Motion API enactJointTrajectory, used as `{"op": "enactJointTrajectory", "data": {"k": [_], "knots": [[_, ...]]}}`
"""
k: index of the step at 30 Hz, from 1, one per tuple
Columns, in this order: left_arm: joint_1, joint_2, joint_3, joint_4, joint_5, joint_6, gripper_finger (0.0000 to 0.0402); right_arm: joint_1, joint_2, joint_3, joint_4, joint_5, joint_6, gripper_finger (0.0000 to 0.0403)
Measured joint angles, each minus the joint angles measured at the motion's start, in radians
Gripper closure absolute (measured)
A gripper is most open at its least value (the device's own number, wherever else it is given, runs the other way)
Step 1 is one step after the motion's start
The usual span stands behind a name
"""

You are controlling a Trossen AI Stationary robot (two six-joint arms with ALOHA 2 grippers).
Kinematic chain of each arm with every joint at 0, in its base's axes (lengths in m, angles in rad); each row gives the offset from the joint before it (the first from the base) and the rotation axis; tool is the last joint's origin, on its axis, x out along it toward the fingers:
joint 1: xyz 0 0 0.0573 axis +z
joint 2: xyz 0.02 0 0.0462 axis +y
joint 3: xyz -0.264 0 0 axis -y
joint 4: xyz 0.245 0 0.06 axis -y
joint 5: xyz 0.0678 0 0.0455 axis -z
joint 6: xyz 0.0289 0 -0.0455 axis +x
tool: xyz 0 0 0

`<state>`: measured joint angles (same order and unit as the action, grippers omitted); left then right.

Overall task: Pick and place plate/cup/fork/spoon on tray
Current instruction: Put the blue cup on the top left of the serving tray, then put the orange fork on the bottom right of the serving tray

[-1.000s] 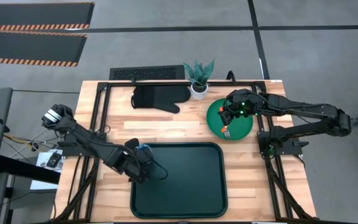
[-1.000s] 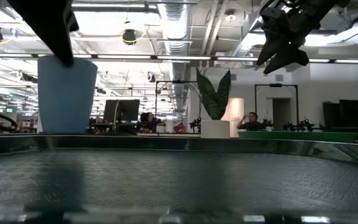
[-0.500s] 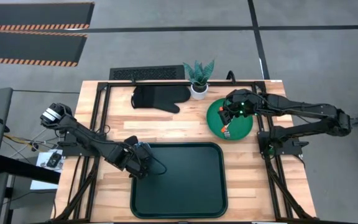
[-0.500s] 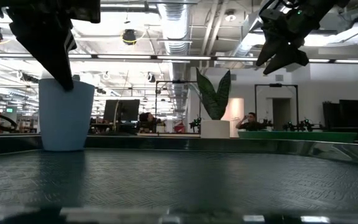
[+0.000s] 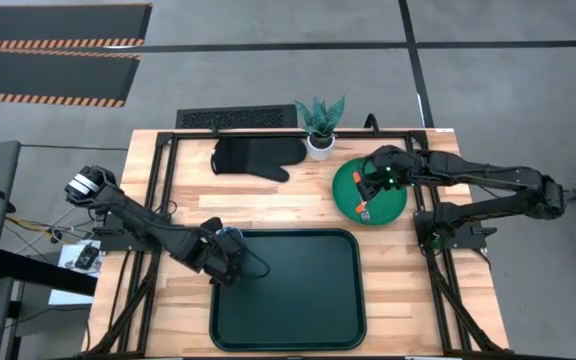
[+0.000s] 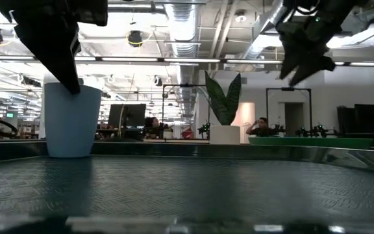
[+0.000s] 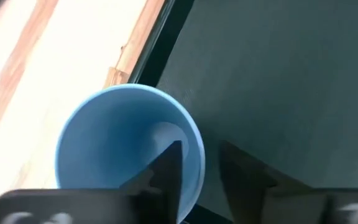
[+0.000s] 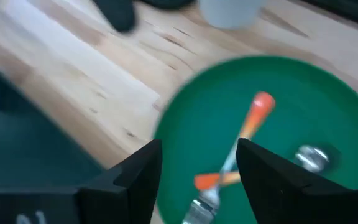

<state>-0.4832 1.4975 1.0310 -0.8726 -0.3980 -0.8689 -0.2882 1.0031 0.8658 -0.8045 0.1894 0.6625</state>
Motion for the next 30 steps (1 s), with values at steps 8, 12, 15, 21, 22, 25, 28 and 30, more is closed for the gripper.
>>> {"op": "enactJointTrajectory", "data": {"k": [8,12,15,21,22,25,28,30], "knots": [[0.015,0.0,0.001,0.0,0.058,-0.021,0.0191,-0.036,0.0,-0.03,-0.092,0.017,0.103,0.0153],[0.013,-0.024,0.004,0.003,0.088,-0.058,0.0155,-0.035,0.003,-0.092,-0.047,0.014,0.134,0.0152],[0.013,-0.062,0.019,0.005,0.077,-0.087,0.014,-0.036,0.033,-0.128,-0.023,0.014,0.157,0.0152],[0.015,-0.15,0.065,0.008,0.028,-0.116,0.0135,-0.036,0.164,-0.14,0.106,0.013,0.112,0.0152],[0.015,-0.164,0.07,0.008,0.019,-0.126,0.0135,-0.038,0.19,-0.139,0.134,0.013,0.101,0.0152],[0.015,-0.199,0.083,0.009,-0.015,-0.163,0.0136,-0.054,0.273,-0.138,0.175,-0.001,0.089,0.0153],[0.015,-0.224,0.086,0.01,-0.051,-0.194,0.0136,-0.068,0.353,-0.138,0.18,-0.004,0.088,0.0154],[0.015,-0.236,0.086,0.01,-0.07,-0.21,0.0137,-0.072,0.4,-0.138,0.182,-0.006,0.088,0.0154]]}}
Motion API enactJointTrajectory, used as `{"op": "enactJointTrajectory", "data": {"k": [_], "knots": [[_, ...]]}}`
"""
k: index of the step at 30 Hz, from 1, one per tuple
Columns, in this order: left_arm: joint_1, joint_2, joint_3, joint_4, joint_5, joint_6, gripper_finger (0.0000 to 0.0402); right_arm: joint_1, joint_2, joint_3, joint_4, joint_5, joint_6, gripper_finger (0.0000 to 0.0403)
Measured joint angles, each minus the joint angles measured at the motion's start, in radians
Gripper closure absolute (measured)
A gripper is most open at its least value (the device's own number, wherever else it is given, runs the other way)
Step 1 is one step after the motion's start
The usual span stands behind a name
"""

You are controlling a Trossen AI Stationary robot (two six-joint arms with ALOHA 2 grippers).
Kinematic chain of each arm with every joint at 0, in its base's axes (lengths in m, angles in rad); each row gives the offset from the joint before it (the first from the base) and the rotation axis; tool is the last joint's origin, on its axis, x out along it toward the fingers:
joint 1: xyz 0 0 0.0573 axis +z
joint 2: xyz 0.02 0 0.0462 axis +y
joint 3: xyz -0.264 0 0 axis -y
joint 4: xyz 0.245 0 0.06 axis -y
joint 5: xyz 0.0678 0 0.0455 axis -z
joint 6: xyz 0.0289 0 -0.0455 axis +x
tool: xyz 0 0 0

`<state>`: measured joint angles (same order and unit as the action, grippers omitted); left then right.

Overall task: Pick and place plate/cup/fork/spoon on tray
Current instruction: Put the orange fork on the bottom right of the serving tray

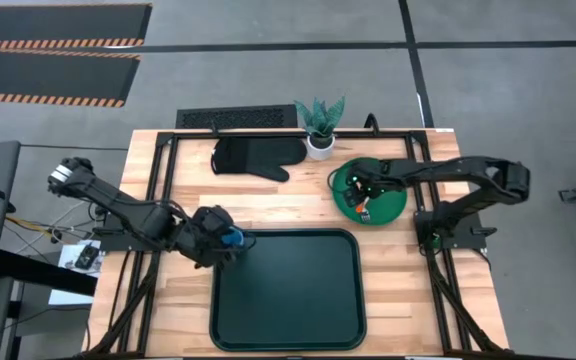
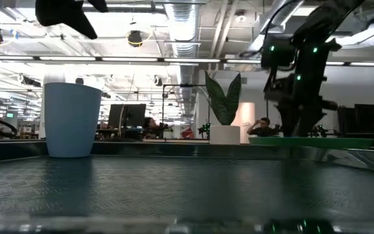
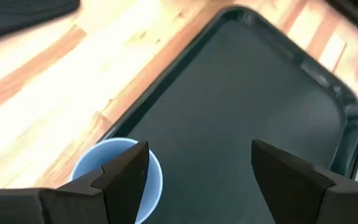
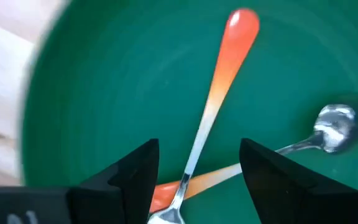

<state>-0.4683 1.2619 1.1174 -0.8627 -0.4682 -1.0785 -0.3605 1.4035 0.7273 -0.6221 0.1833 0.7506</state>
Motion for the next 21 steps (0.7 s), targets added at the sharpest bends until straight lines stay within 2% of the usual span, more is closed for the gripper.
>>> {"op": "enactJointTrajectory", "data": {"k": [4,7,10,17,19,21], "knots": [[0.0,-0.006,0.0,0.0,-0.012,-0.007,0.0137,-0.007,0.069,0.0,0.032,-0.033,-0.015,0.0155],[0.0,-0.006,0.0,0.0,-0.015,-0.007,0.0137,-0.019,0.099,0.001,0.044,-0.089,-0.019,0.0172],[0.0,-0.006,0.0,0.0,-0.026,-0.007,0.0137,-0.026,0.111,0.004,0.04,-0.104,-0.018,0.0216],[0.0,-0.006,0.0,-0.006,-0.043,-0.004,0.0137,-0.053,0.087,0.0,0.039,-0.128,-0.016,0.037],[0.0,-0.006,0.0,-0.006,-0.044,-0.005,0.0137,-0.056,0.071,-0.001,0.039,-0.137,-0.023,0.0389],[0.0,-0.006,0.0,-0.006,-0.044,-0.006,0.0137,-0.065,0.044,-0.001,0.036,-0.149,-0.026,0.0385]]}}
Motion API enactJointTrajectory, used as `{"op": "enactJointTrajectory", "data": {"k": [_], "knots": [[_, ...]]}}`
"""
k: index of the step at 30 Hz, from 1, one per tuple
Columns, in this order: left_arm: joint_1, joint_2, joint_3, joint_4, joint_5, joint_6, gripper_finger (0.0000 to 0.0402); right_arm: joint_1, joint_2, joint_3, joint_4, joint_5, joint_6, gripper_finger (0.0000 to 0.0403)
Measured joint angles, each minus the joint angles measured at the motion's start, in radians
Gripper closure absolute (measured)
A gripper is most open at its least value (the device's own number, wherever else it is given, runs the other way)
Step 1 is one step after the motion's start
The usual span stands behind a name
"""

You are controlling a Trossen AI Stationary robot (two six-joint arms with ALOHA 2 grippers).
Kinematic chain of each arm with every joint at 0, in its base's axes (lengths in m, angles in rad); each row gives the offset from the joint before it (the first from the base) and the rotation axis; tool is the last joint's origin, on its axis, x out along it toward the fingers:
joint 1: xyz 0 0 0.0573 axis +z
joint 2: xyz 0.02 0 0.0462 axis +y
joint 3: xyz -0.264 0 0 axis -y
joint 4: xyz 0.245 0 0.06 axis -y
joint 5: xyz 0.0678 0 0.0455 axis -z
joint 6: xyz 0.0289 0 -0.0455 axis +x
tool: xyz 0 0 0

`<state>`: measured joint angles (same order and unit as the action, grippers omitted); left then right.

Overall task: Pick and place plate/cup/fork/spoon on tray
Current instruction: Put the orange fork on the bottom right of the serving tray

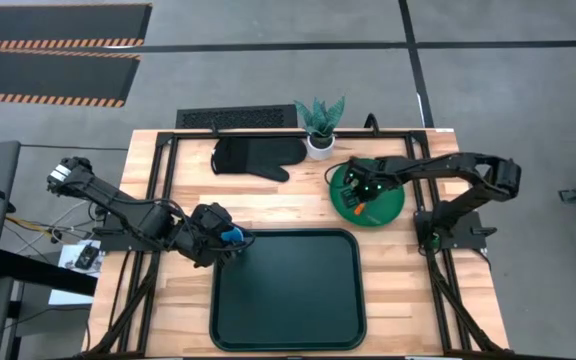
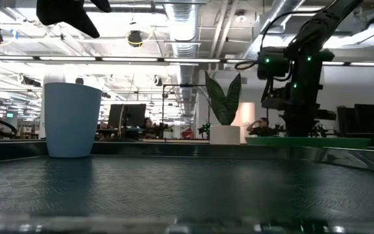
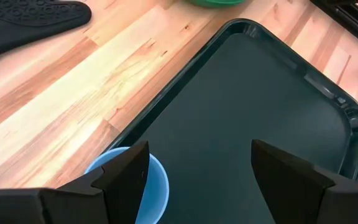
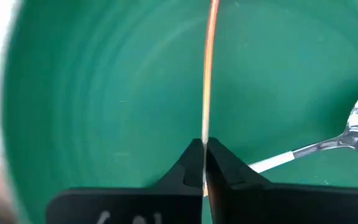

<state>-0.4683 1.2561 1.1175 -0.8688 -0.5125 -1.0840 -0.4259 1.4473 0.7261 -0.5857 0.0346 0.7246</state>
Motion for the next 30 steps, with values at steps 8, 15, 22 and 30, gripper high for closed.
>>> {"op": "enactJointTrajectory", "data": {"k": [8,15,22,30], "knots": [[0.0,0.0,0.0,0.0,0.0,0.003,0.0137,0.005,-0.172,0.0,-0.009,-0.099,-0.078,0.0395],[0.0,0.0,0.0,0.001,-0.017,-0.001,0.0137,0.099,-0.321,0.0,0.001,-0.159,-0.212,0.0399],[0.03,0.0,0.0,0.112,-0.002,-0.03,0.0137,0.317,-0.408,0.021,0.094,-0.057,-0.52,0.04],[0.209,0.0,0.0,0.412,0.186,0.038,0.0137,0.578,-0.369,0.192,0.116,0.348,-1.019,0.04]]}}
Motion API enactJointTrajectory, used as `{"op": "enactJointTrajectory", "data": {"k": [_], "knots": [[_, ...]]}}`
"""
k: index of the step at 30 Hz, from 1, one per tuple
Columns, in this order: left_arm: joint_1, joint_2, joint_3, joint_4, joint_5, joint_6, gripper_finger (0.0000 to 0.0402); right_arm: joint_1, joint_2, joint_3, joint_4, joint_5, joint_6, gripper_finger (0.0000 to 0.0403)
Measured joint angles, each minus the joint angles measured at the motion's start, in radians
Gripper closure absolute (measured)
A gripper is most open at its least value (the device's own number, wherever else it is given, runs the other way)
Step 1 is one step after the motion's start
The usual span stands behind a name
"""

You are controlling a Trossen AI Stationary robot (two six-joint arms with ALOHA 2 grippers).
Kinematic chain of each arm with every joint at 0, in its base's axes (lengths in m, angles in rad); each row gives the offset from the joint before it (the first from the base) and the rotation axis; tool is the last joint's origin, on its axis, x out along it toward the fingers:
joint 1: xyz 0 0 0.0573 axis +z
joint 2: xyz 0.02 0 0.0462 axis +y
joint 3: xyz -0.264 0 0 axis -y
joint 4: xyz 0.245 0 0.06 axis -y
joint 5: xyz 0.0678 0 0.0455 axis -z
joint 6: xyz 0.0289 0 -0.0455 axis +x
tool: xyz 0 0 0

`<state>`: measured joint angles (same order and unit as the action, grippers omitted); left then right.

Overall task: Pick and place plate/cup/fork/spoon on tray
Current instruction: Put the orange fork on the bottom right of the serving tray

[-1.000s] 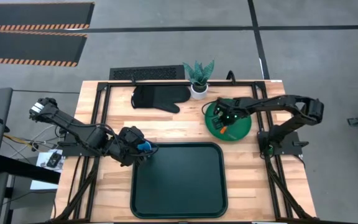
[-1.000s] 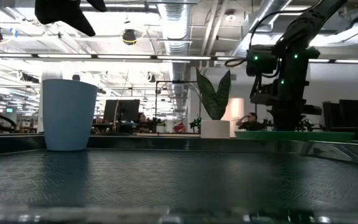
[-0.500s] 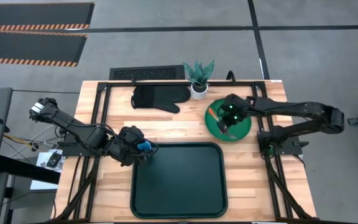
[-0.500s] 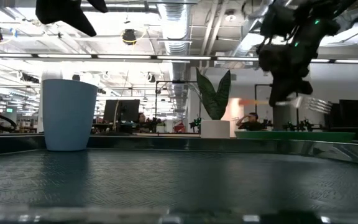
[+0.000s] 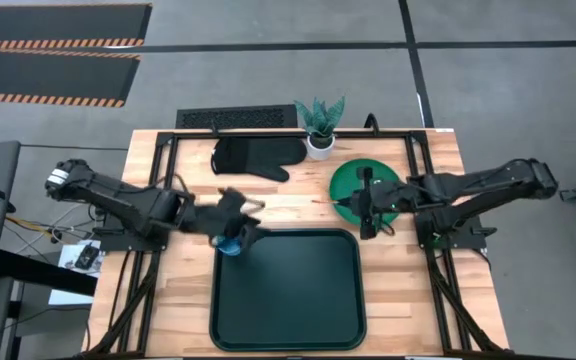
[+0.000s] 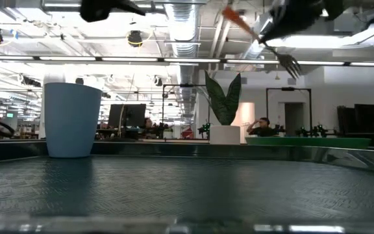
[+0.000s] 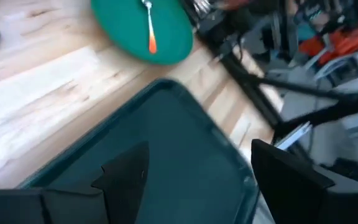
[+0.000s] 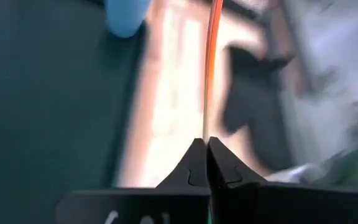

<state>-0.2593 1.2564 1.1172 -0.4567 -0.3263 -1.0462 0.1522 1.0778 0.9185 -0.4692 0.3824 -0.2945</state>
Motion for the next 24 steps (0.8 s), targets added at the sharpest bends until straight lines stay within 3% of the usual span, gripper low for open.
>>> {"op": "enactJointTrajectory", "data": {"k": [3,10,15,18,24], "knots": [[0.099,0.0,0.0,0.046,0.13,0.009,0.0137,0.058,0.03,0.066,0.001,0.154,-0.117,0.04],[0.301,0.0,0.0,0.261,0.399,-0.081,0.0137,0.186,0.113,0.198,0.005,0.378,-0.424,0.04],[0.4,0.014,0.0,0.421,0.601,-0.173,0.0137,0.265,0.184,0.241,0.132,0.6,-0.717,0.04],[0.427,0.044,-0.001,0.49,0.716,-0.233,0.0137,0.291,0.217,0.247,0.251,0.639,-0.874,0.04],[0.416,0.134,-0.001,0.661,0.881,-0.323,0.0137,0.289,0.257,0.248,0.412,0.638,-0.99,0.04]]}}
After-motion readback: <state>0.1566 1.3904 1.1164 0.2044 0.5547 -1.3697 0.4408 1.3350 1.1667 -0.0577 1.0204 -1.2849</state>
